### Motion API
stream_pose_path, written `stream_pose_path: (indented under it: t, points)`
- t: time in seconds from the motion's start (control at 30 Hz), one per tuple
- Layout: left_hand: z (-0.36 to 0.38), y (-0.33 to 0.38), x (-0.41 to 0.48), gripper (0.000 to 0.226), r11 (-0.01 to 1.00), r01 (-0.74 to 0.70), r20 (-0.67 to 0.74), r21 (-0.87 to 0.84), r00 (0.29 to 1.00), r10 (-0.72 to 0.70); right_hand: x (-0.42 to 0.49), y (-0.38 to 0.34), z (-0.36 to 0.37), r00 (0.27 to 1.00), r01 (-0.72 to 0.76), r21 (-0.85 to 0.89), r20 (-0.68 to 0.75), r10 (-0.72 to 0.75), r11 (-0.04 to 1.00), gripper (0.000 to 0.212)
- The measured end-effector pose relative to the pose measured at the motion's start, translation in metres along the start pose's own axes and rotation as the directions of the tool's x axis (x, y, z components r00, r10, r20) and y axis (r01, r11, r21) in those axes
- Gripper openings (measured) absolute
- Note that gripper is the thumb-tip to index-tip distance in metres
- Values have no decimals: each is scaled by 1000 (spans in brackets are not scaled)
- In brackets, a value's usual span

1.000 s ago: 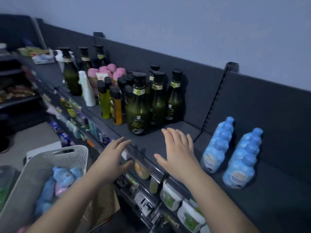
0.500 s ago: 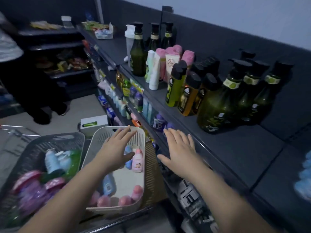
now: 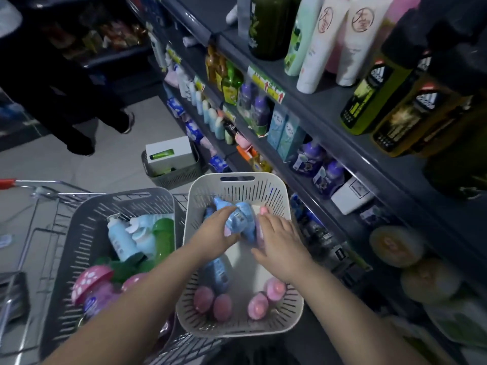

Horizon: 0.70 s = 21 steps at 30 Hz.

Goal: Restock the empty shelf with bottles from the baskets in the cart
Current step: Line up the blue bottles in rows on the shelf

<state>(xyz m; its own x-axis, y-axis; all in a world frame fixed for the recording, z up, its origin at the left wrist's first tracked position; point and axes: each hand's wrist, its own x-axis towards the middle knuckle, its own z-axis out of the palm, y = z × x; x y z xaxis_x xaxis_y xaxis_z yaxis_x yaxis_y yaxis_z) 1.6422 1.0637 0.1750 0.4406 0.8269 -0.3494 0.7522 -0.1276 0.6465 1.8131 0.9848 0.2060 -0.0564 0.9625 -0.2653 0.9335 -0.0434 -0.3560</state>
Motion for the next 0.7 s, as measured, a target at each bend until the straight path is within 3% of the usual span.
stream_pose_path:
  t: [0.2, 0.33, 0.53, 0.63, 0.7]
  points:
    - [34, -25, 36, 65, 938, 337, -2, -86, 941, -338, 46, 4, 34, 982, -47, -61, 177, 57, 997, 65]
    - [56, -52, 46, 49, 834, 548, 3, 55, 836, -549, 93, 5, 61, 975, -27, -175, 211, 64, 984, 67]
    - [85, -79, 60, 47, 769, 607, 24, 202, 782, -623, 149, -17, 93, 971, 12, -146, 238, 24, 989, 70]
    - [94, -83, 62, 49, 765, 587, 14, 266, 791, -612, 158, -15, 112, 949, -61, -112, 301, 92, 992, 82]
    - [97, -84, 58, 48, 768, 572, -23, 286, 806, -592, 163, -10, 122, 960, -72, -106, 261, 98, 992, 86]
